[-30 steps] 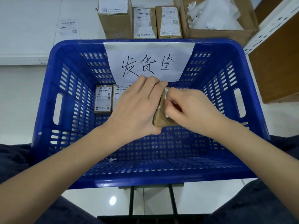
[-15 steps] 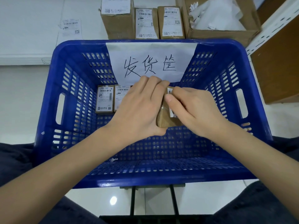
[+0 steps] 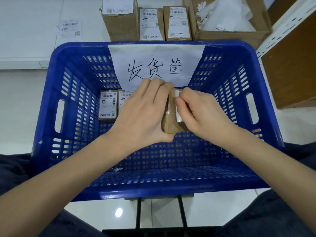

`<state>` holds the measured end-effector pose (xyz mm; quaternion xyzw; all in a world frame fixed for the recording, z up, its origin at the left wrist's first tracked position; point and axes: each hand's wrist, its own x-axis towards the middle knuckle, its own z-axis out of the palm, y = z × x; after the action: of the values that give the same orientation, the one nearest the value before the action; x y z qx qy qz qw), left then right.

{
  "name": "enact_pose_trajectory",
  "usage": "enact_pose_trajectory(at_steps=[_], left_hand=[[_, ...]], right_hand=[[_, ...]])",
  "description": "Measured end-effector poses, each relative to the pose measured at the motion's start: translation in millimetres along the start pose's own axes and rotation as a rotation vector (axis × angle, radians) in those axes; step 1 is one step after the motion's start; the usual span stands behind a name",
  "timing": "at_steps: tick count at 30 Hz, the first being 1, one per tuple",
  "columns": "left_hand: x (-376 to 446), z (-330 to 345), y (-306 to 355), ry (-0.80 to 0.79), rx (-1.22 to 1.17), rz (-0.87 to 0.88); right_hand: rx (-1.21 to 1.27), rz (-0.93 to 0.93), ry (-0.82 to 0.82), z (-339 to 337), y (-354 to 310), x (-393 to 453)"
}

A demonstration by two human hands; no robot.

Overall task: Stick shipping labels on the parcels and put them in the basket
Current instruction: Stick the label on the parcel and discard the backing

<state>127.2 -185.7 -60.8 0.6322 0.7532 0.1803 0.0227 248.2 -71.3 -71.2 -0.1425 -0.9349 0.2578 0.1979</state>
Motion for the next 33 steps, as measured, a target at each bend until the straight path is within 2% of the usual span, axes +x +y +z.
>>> enact_pose_trajectory(at_steps=[11,16,19,21,26,33], left_hand=[[-3,-12,7,0.066,-0.005,-0.048],[-6,-14,9,0.07,0.027,-0.057],[-6,-13,9,0.061,0.026,-0.072],[-6,-12,10,0.056,0.032,-0.081],[-6,-11,8,0.064,0.034,-0.083],[-5,-13,9,0.072,-0.013,-0.087]], right_hand=[[0.21,0.09,0.0,-9,-5,-1],[0.023,0.072,0.029,-9,-13,-3],[0.006,0.116,-0.006,-8,-15,-3],[-0.033,0.082,0.012,-6,-14,-3],[0.084,0.078,0.009,-1,-10,-3],[0.109,0.047,0.044,-4,-8,-2]])
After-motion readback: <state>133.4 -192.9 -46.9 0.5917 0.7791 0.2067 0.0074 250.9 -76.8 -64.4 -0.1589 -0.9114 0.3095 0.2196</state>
